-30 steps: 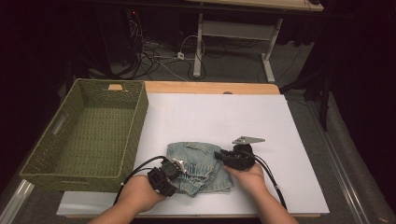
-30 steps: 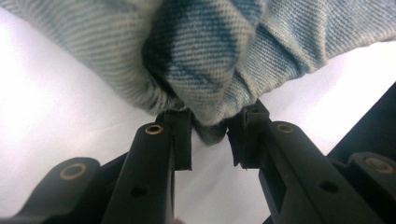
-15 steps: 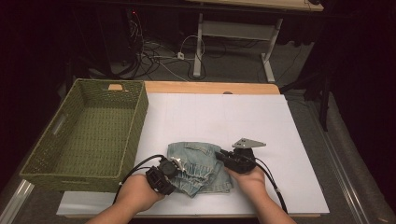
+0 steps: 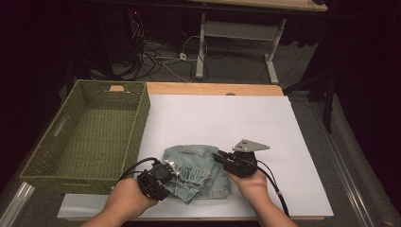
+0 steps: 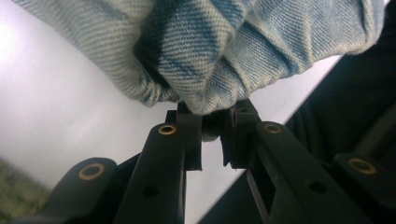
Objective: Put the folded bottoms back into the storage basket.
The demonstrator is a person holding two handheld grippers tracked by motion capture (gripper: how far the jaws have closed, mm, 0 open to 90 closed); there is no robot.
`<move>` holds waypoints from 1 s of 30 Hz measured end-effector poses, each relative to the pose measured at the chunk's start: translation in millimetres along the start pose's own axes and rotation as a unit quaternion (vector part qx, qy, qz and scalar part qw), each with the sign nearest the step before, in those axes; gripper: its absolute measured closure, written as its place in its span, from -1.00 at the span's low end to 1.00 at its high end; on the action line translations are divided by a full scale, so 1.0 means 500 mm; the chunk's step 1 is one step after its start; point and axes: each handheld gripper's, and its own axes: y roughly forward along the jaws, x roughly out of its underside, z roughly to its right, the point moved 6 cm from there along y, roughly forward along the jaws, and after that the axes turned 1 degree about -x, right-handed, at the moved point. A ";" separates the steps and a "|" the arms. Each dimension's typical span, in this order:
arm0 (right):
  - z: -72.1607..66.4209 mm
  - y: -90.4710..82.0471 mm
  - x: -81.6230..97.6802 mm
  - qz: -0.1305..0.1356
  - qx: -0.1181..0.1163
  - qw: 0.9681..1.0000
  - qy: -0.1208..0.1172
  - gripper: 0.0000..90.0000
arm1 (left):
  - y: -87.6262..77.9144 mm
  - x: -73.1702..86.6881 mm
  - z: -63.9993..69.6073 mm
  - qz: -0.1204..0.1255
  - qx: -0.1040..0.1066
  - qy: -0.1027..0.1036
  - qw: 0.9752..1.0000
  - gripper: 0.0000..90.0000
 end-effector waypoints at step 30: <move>-0.096 0.069 -0.076 0.005 -0.036 0.999 -0.008 0.73 | -0.086 0.071 -0.078 -0.070 0.009 -0.037 0.997 0.73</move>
